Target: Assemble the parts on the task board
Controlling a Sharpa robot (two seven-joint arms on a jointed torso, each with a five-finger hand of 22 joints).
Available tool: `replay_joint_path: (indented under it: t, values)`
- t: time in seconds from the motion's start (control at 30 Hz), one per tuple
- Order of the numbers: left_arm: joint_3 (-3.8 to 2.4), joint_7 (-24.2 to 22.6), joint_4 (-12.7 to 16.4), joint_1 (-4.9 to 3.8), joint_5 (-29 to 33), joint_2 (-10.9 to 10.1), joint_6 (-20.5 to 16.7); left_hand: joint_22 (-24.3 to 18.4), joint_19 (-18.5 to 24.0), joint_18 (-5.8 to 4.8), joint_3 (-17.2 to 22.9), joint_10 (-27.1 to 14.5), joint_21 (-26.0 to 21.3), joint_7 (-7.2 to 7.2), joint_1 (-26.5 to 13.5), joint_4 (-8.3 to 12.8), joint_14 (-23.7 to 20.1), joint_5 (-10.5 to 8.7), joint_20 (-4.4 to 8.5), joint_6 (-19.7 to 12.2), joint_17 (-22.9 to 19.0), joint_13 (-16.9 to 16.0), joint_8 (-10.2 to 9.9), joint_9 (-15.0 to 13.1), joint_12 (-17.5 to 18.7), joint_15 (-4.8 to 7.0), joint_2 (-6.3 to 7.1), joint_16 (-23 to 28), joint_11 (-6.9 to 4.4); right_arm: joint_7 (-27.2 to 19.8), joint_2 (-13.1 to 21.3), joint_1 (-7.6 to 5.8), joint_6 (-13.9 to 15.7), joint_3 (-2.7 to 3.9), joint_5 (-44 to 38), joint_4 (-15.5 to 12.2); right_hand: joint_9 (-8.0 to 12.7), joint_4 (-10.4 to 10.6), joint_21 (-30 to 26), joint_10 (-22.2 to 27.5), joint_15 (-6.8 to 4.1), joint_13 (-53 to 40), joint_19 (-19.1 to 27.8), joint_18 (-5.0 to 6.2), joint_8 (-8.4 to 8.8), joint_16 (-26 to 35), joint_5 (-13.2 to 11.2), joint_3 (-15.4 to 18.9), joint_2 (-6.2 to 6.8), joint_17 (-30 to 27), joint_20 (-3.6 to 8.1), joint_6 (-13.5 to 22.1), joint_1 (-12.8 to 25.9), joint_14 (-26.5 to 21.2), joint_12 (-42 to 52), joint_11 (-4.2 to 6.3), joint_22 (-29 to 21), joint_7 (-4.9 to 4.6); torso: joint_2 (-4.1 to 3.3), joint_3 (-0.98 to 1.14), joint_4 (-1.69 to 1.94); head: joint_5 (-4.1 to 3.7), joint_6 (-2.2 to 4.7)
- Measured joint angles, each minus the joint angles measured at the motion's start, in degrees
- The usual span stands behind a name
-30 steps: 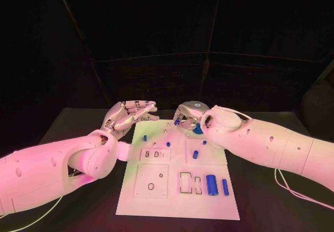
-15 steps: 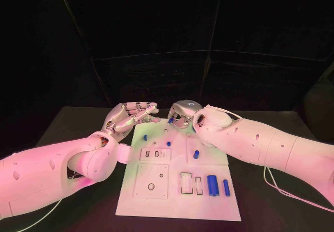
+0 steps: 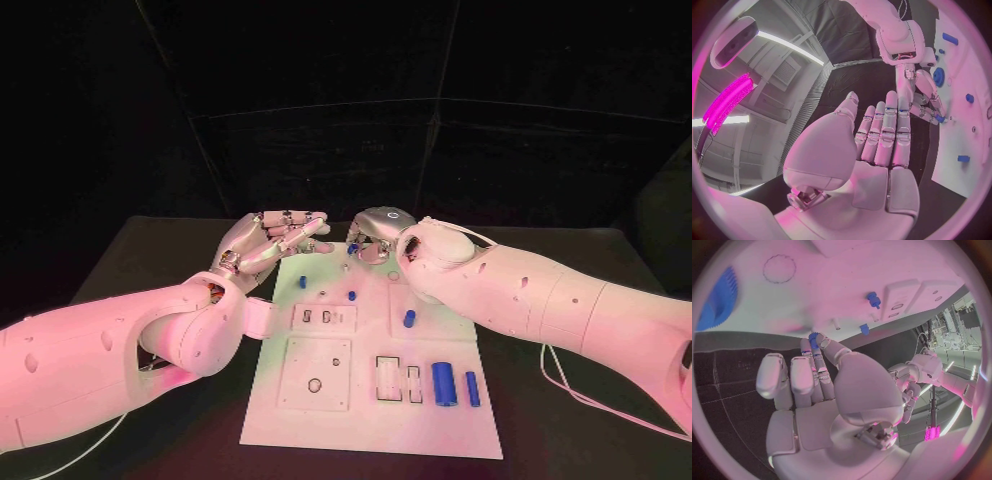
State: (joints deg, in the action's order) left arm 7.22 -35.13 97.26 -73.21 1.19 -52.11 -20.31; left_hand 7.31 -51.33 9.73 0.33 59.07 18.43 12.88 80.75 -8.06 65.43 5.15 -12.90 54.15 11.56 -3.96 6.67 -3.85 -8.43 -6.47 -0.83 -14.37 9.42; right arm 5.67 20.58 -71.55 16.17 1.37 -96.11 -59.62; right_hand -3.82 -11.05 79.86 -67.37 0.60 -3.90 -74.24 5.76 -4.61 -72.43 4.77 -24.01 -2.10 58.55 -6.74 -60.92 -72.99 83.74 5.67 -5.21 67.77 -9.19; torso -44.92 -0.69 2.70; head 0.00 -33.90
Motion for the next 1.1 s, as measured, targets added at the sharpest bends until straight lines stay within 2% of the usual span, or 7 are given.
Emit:
replay_joint_path:
  t: [0.23, 0.33, 0.47, 0.57, 0.7, 0.93, 1.1]
  values:
    - [0.00, 0.0, -0.1, -0.09, 0.0, 0.0, 0.0, 0.0, 0.0, 0.00, 0.0, 0.0, 0.0, 0.00, 0.0, 0.0, 0.0, 0.00, 0.00, 0.0, 0.0, 0.0, 0.0, 0.0, 0.0, 0.00, 0.00, 0.0, 0.00, -0.1, -0.3, 0.00, -0.2, -0.03, 0.0, 0.5, 0.0, 0.2, 0.0, 0.1, 0.00, 0.0, 0.0, 0.00, 0.02, 0.0, 0.0, -0.2, 0.31, -0.2, 0.00, 0.1, 0.3, 0.0, -0.4, -0.13, 0.0, -0.05, -0.08, -0.03, 0.00, 0.08, -0.30]
    - [0.00, 0.1, -0.2, -0.11, 0.0, 0.0, 0.0, 0.0, 0.0, 0.00, 0.0, 0.0, 0.0, 0.00, 0.0, 0.0, 0.0, 0.00, 0.00, 0.0, 0.0, 0.0, 0.0, 0.0, 0.0, 0.00, 0.00, 0.0, 0.00, -0.1, -0.5, 0.00, -0.3, -0.03, -0.1, 0.7, -0.2, 0.5, 0.0, 1.2, 0.14, 0.2, 0.6, 0.01, 0.65, 0.5, 0.1, -0.5, 1.12, -1.6, -0.50, 0.9, 0.5, 0.1, -1.1, -0.74, -1.1, -0.79, -0.08, -0.04, 0.00, 0.10, -0.30]
    - [-0.01, 0.1, -0.2, -0.14, 0.0, 0.0, 0.0, 0.0, 0.0, 0.00, 0.0, 0.0, 0.0, 0.00, -0.2, 0.0, 0.0, 0.00, 0.00, 0.0, 0.0, 0.0, 0.0, 0.0, 0.0, 0.00, -0.17, 0.0, 0.00, -0.1, -0.7, 0.00, -0.4, -0.03, -0.1, 1.1, 0.2, 1.0, -4.4, 8.0, 1.88, 0.4, 7.3, 0.10, 1.00, 5.6, 0.2, -0.4, 3.10, -9.3, -1.44, 6.3, 1.0, -1.3, -1.9, -2.24, -9.6, -2.30, -0.08, -0.07, -0.02, 0.10, -0.30]
    - [-0.01, 0.2, -0.3, -0.19, 0.1, 0.0, 0.0, -0.1, 0.0, 0.00, 0.0, 0.0, 0.0, 0.00, -0.2, 0.0, 0.0, 0.00, 0.00, 0.0, 0.0, 0.0, 0.0, 0.0, 0.0, 0.00, -0.21, 0.0, 0.00, 0.0, -0.8, 0.00, -0.4, -0.03, -0.1, 1.4, 0.3, 1.5, -8.7, 13.0, 2.35, 0.4, 12.7, 1.60, 1.00, 10.3, -0.1, 0.5, 3.93, -15.9, -2.21, 11.9, 0.4, -3.5, -1.9, -3.23, -16.9, -2.79, -0.09, -0.07, -0.03, 0.10, -0.27]
    - [-0.01, 0.2, -0.3, -0.21, 0.3, 0.1, 0.0, -0.1, 0.0, 0.00, 0.0, 0.0, 0.0, 0.00, -0.2, 0.0, 0.0, 0.00, 0.00, 0.0, 0.0, 0.0, 0.0, 0.0, 0.0, 0.00, -0.21, 0.0, 0.00, 0.0, -0.8, 0.00, -0.3, -0.03, -0.1, 1.3, 0.4, 1.9, -11.1, 15.3, 2.56, 0.3, 14.9, 2.29, 1.16, 13.0, -0.1, 2.0, 4.29, -19.3, -2.48, 17.0, 0.1, -4.2, -1.5, -3.39, -20.4, -2.26, -0.12, -0.07, -0.03, 0.10, -0.26]
    - [-0.01, 0.3, -0.6, -0.28, 0.6, 0.0, 0.0, -0.1, 0.0, 0.00, 0.0, 0.0, 0.0, 0.00, -0.2, 0.0, 0.0, 0.00, 0.00, 0.0, 0.0, 0.0, 0.0, 0.0, 0.0, 0.00, -0.21, 0.0, 0.00, 0.0, 2.4, -0.01, 1.2, -0.03, 0.0, -2.3, -0.3, 2.6, -10.0, 12.9, 2.23, -0.1, 12.1, 2.28, 0.32, 12.1, 1.5, 3.1, 4.51, -17.7, -2.26, 11.8, -0.1, -3.0, 1.4, -2.98, -18.0, -2.91, -0.12, -0.07, -0.10, -0.03, -0.23]
    - [-0.01, 0.3, -0.7, -0.31, 0.7, -0.2, 0.0, -0.1, 0.0, 0.00, 0.0, 0.0, 0.0, 0.00, -0.2, 0.0, 0.0, 0.00, 0.00, 0.0, 0.0, 0.0, 0.0, 0.0, 0.0, 0.00, -0.21, 0.0, 0.00, 0.0, 9.3, -0.01, 3.1, -0.03, 1.4, -9.8, -0.3, 3.9, -8.3, 9.5, 1.82, -0.2, 9.4, 2.28, 0.32, 10.3, 3.0, 4.4, 5.17, -15.4, -1.99, 10.2, 0.5, -1.8, 3.5, -2.58, -14.9, -2.68, -0.10, -0.03, -0.23, -0.08, -0.11]
